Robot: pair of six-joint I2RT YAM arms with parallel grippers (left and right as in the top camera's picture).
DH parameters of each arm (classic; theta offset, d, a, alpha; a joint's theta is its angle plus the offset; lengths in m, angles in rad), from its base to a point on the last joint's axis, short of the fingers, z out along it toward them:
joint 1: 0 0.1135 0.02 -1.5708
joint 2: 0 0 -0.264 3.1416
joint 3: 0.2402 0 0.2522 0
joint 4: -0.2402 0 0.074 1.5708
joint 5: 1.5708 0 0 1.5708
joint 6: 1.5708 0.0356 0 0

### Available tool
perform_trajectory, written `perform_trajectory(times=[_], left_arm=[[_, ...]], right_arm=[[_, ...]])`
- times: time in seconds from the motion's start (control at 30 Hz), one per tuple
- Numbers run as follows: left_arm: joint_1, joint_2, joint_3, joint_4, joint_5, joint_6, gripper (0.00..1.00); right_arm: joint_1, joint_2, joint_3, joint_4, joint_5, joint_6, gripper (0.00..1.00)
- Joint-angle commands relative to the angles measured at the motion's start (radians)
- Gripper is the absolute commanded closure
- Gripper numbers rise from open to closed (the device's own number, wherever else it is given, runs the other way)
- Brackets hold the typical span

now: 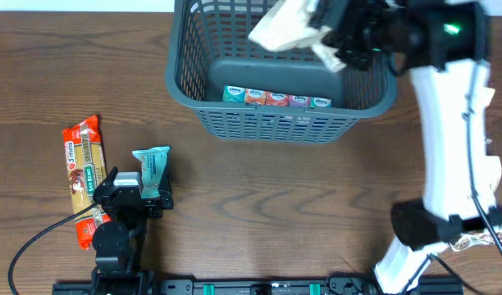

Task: Pack container
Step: 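Carry the clear pouch with the right gripper into the basket and release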

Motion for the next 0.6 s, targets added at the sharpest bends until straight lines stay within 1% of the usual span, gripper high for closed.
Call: perform_trajectory(times=[0.0, 0.07, 0.13, 0.2, 0.27, 0.3, 0.33, 0.4, 0.43, 0.47, 0.5, 0.57], left_arm=[[-0.004, 0.003, -0.013, -0.044, -0.03, -0.01, 0.01], [-0.004, 0.003, -0.013, -0.044, -0.03, -0.01, 0.01], [-0.004, 0.003, -0.013, -0.044, -0.03, -0.01, 0.01], [-0.004, 0.003, -0.013, -0.044, -0.03, -0.01, 0.01], [-0.004, 0.003, -0.013, -0.044, -0.03, -0.01, 0.01], [-0.004, 0.003, -0.013, -0.043, -0.03, -0.01, 0.01], [-0.004, 0.003, -0.013, -0.044, -0.03, -0.01, 0.01], [-0.004, 0.003, -0.013, -0.044, -0.03, -0.01, 0.01], [-0.004, 0.003, -0.013, -0.044, -0.03, -0.01, 0.01], [-0.004, 0.003, -0.013, -0.044, -0.03, -0.01, 0.01], [-0.004, 0.003, -0.013, -0.044, -0.03, -0.01, 0.01], [-0.004, 0.003, -0.013, -0.044, -0.03, -0.01, 0.01]], right_arm=[[0.031, 0.1, -0.003, -0.023, -0.01, -0.073, 0.99], [0.042, 0.159, -0.003, -0.044, -0.01, -0.107, 0.98], [0.048, 0.204, -0.003, -0.058, 0.0, -0.109, 0.96], [0.052, 0.244, -0.003, -0.079, 0.008, -0.108, 0.91], [0.052, 0.273, -0.003, -0.091, 0.008, -0.107, 0.81], [0.052, 0.282, -0.003, -0.089, 0.007, -0.101, 0.7], [0.052, 0.285, -0.003, -0.085, 0.007, -0.087, 0.64], [0.052, 0.287, -0.003, -0.08, 0.007, -0.077, 0.59], [0.052, 0.286, -0.003, -0.078, 0.008, -0.077, 0.46], [0.052, 0.283, -0.003, -0.079, 0.008, -0.077, 0.09], [0.052, 0.28, -0.003, -0.079, 0.007, -0.076, 0.05], [0.052, 0.267, -0.003, -0.083, 0.003, -0.077, 0.05]])
